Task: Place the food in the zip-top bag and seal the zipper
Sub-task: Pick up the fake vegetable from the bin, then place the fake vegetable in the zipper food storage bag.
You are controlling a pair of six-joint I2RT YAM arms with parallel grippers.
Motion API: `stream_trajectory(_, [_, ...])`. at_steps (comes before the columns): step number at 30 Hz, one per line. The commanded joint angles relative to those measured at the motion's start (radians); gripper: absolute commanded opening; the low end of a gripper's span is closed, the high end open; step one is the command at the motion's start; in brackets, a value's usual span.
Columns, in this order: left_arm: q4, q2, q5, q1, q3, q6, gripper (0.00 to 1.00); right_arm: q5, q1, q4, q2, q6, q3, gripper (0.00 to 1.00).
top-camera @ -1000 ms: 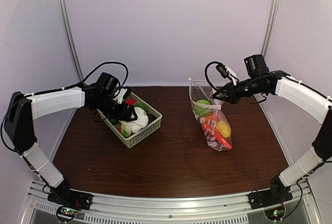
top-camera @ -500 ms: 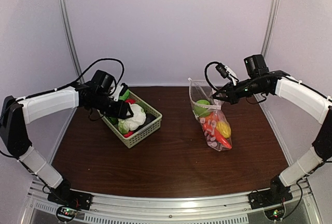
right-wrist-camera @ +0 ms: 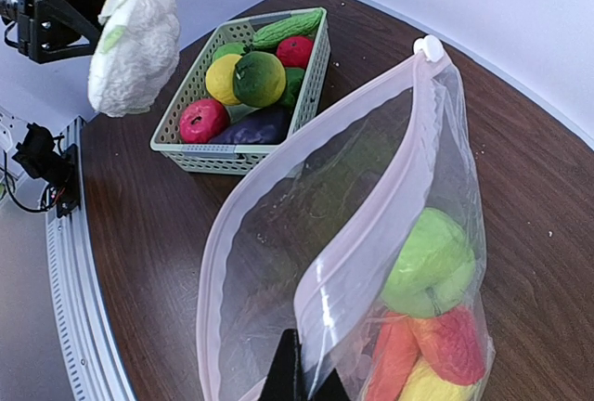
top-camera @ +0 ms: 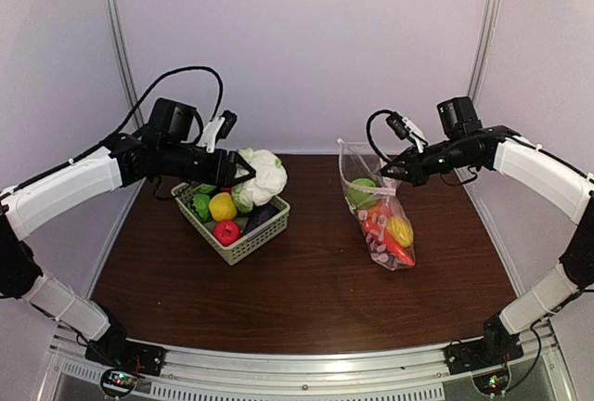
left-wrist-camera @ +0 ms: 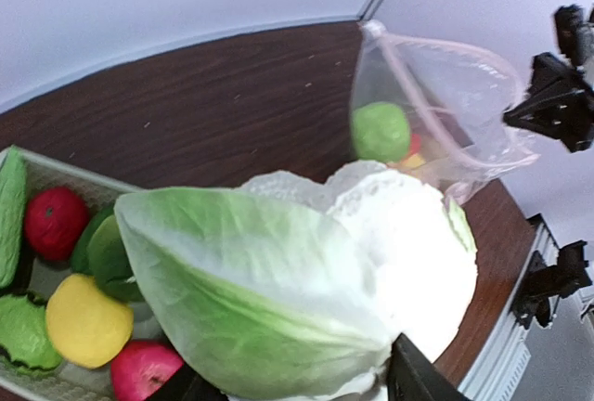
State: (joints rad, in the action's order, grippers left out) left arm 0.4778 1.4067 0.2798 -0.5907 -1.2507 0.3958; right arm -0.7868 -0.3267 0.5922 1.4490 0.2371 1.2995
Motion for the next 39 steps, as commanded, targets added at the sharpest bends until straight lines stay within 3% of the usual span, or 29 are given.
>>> stream_trajectory(1, [-0.259, 0.045, 0.032, -0.116, -0.109, 0.034, 0.42, 0.009, -0.009, 0.016, -0.019, 0.006, 0.014, 0.0])
stream_trajectory(7, [-0.398, 0.182, -0.13, -0.217, -0.22, 0.04, 0.41, -0.006, -0.012, 0.028, -0.016, -0.008, 0.047, 0.0])
stream_trajectory(13, [-0.798, 0.284, -0.102, -0.224, -0.187, 0.197, 0.37, -0.054, -0.016, 0.043, 0.02, -0.035, 0.101, 0.0])
stream_trajectory(19, [-1.005, 0.444, -0.041, -0.24, -0.268, 0.289, 0.36, -0.068, -0.02, 0.052, 0.036, -0.047, 0.131, 0.0])
stream_trajectory(26, [-1.251, 0.517, 0.032, -0.248, -0.269, 0.392, 0.36, -0.066, -0.02, 0.049, 0.031, -0.048, 0.115, 0.0])
stream_trajectory(33, [-1.293, 0.489, 0.016, -0.25, -0.266, 0.341, 0.36, -0.077, -0.02, 0.05, 0.028, -0.047, 0.112, 0.0])
stream_trajectory(39, [-1.311, 0.568, 0.044, -0.26, -0.266, 0.378, 0.34, -0.089, -0.019, 0.041, 0.025, -0.058, 0.109, 0.0])
